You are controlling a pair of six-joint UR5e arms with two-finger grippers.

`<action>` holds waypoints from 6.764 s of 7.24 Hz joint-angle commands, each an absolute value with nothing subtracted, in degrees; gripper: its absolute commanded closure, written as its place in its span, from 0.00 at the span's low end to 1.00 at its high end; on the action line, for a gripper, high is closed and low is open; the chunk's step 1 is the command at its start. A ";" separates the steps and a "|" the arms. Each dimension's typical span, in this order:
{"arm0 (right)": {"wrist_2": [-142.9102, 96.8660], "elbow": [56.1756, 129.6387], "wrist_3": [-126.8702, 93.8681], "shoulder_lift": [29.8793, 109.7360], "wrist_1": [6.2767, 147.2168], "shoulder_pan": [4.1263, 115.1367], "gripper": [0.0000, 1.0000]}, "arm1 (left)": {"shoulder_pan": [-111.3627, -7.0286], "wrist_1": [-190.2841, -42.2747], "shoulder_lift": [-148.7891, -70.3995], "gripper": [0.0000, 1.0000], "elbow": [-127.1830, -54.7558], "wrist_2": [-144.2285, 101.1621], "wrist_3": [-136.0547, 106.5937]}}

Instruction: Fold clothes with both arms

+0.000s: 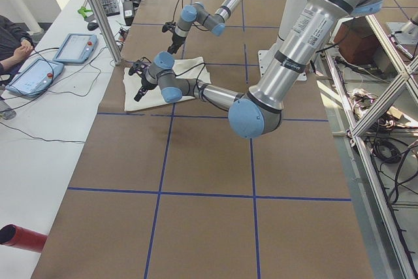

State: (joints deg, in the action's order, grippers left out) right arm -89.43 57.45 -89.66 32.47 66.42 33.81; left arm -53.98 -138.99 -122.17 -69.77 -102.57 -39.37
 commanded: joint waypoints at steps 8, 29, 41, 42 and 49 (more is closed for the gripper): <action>-87.28 56.87 -90.00 32.08 66.45 31.82 1.00 | -53.88 -139.39 -121.73 0.00 -69.79 -102.57 -39.37; -83.06 83.67 -85.17 53.88 60.91 26.28 0.52 | -52.56 -139.66 -121.11 0.00 -70.05 -102.57 -41.22; -78.67 91.50 -86.13 61.79 61.35 24.36 0.01 | -52.21 -139.66 -121.03 0.00 -69.96 -102.57 -41.48; -77.97 91.58 -85.44 61.44 61.26 24.52 0.00 | -52.21 -139.66 -121.03 0.00 -69.96 -102.57 -41.40; -88.77 107.47 -94.99 73.37 61.26 29.28 0.00 | -35.73 -138.96 -105.25 0.00 -101.97 -104.33 -76.14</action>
